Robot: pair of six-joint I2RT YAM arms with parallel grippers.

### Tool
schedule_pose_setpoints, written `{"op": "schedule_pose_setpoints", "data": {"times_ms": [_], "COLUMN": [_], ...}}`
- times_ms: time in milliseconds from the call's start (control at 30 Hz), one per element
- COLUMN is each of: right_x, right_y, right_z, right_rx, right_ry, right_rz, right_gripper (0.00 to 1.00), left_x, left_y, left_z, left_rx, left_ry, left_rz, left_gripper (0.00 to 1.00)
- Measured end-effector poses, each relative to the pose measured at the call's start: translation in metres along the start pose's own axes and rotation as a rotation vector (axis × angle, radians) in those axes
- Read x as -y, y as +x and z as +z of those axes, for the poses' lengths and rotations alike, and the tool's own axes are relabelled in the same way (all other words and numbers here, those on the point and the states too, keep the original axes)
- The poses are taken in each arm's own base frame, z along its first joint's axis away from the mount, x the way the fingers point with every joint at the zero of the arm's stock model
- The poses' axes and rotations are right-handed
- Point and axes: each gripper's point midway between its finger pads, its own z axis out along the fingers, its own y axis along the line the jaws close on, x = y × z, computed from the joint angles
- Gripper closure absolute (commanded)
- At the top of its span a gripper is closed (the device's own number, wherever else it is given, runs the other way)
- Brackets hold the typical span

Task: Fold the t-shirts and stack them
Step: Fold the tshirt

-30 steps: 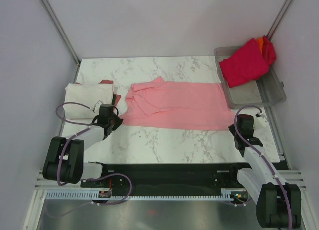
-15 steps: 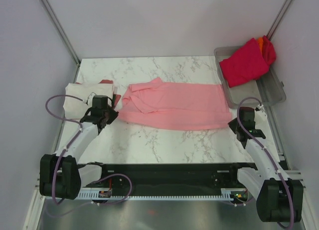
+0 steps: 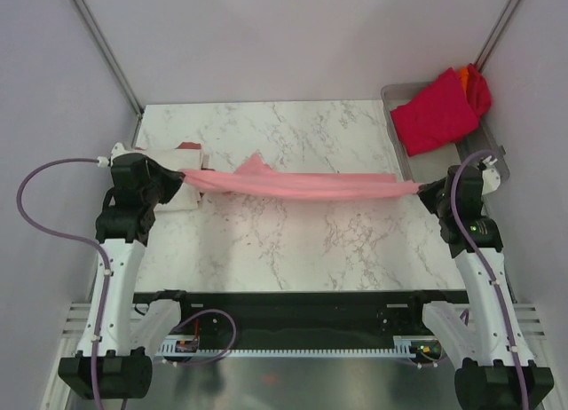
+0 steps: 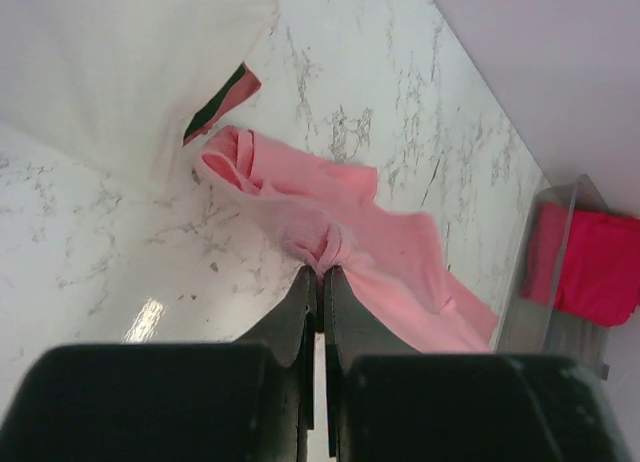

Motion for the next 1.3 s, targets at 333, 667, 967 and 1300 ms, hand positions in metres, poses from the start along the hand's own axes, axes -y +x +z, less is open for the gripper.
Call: {"op": "schedule_pose_setpoints", "data": {"times_ms": [333, 667, 967, 1300], "right_x": [-0.022, -0.079, -0.096, -0.19], "right_y": [-0.027, -0.114, -0.094, -0.128], "right_z": [-0.069, -0.197, -0.077, 0.016], "right_rx": [0.025, 0.338, 0.139, 0.054], "right_ry": [-0.097, -0.404, -0.197, -0.231], "right_rz": [-0.034, 0.034, -0.023, -0.035], "right_gripper": [1.0, 1.0, 1.0, 1.0], "left_x": [0.032, 0.091, 0.092, 0.174], "left_y": [-0.029, -0.095, -0.088, -0.152], "left_z": [-0.086, -0.23, -0.091, 0.009], "left_rx": [0.031, 0.338, 0.102, 0.091], "left_ry": [0.064, 0.345, 0.116, 0.172], "left_rz": [0.051, 0.059, 0.077, 0.076], "left_gripper": [0.98, 0.98, 0.98, 0.98]}}
